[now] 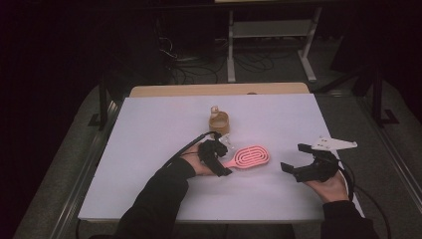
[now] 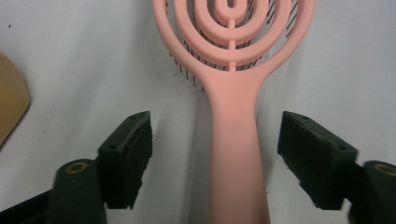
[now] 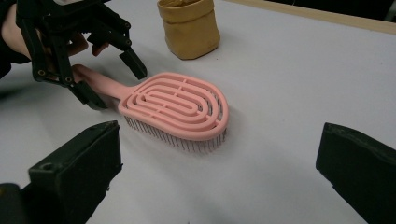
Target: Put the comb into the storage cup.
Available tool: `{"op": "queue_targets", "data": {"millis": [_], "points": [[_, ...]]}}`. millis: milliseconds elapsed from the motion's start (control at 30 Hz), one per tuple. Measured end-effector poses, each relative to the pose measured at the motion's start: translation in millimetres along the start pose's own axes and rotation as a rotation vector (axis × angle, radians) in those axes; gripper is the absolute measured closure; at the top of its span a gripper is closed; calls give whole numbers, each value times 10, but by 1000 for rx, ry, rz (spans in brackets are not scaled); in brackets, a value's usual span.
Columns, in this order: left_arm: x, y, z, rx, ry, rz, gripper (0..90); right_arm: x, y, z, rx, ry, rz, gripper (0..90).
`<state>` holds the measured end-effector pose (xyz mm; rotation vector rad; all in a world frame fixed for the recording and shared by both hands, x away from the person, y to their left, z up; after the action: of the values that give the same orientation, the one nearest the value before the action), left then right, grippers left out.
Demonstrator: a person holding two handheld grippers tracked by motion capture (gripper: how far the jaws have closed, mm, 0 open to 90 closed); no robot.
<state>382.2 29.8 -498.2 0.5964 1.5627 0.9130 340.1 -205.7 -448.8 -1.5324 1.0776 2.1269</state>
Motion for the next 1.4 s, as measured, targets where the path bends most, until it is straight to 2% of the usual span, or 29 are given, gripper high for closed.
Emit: {"op": "queue_targets", "data": {"millis": [467, 1167, 1400], "points": [[-12, 0, 1, -7, -4, -13, 446, 3, -3, -6, 2, 0, 2, 0], [-56, -34, -20, 24, 2, -10, 617, 3, -3, -4, 2, 1, 2, 0], [-52, -29, -28, 30, -9, -4, 676, 2, -5, -3, 2, 2, 2, 0]]}}
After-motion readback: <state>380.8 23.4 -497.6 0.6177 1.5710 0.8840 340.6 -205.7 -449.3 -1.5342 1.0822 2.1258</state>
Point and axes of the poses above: each handheld gripper's, and its own axes: y roughly backward along the jaws, x roughly out of its underside, z roughly to its left, the point moved 8 cm from there along -y, roughly forward along the jaws, and after that the axes turned 6 degrees about -z, right-handed, at the moved point
